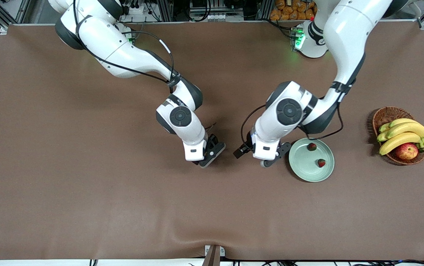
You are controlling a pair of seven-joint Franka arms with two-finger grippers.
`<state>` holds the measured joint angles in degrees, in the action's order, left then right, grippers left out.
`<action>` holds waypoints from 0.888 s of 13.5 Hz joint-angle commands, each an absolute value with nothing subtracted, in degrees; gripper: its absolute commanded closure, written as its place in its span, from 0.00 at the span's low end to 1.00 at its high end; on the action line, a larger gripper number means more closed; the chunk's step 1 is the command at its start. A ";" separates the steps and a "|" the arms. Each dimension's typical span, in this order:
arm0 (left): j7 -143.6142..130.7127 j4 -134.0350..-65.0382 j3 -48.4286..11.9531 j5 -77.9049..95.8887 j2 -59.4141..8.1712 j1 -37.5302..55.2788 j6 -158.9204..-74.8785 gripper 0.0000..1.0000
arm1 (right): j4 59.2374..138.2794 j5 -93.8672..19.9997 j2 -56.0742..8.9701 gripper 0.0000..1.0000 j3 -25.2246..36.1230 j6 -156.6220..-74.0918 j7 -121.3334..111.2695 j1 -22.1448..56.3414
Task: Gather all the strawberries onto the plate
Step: 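Carry the third strawberry mid-table with the right gripper while the left approaches, then release the strawberry with the right gripper while the left gripper reaches it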
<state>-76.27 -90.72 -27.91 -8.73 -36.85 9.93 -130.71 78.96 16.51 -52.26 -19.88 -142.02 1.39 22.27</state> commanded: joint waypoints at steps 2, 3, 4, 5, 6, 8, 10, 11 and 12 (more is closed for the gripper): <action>-83.66 -88.16 -26.81 -12.57 -40.77 13.97 -133.49 0.00 | 80.07 16.44 -46.07 0.00 -19.95 -137.13 1.41 17.25; -85.67 -87.37 -26.63 -12.57 -42.61 15.45 -135.33 0.00 | 80.24 16.44 -44.58 0.00 -20.04 -135.02 0.97 15.31; -87.96 -85.97 -24.46 -12.57 -44.11 17.99 -136.66 0.00 | 80.59 16.44 -42.91 0.00 -20.04 -132.91 -0.51 13.47; -89.54 -84.22 -21.30 -12.48 -45.51 21.76 -137.02 0.00 | 80.68 16.35 -41.32 0.00 -20.13 -131.06 -1.66 11.53; -91.39 -81.15 -17.96 -12.13 -47.53 25.71 -137.02 0.00 | 80.94 16.26 -39.74 0.00 -20.21 -128.87 -2.10 9.43; -95.87 -74.83 -13.90 -11.95 -51.57 31.18 -137.02 0.00 | 82.43 15.82 -35.53 0.00 -20.04 -124.30 -1.85 6.78; -96.07 -73.21 -13.36 -11.87 -53.17 32.34 -137.11 0.00 | 84.37 15.73 -32.01 0.00 -19.95 -120.78 -1.58 3.45; -95.54 -73.21 -13.36 -11.95 -53.35 32.43 -137.20 0.00 | 85.51 15.65 -29.82 0.00 -19.52 -118.67 -1.50 2.56; -95.54 -72.86 -13.36 -11.95 -53.96 33.30 -137.89 0.00 | 86.21 15.12 -27.62 0.00 -17.51 -116.22 -1.49 2.55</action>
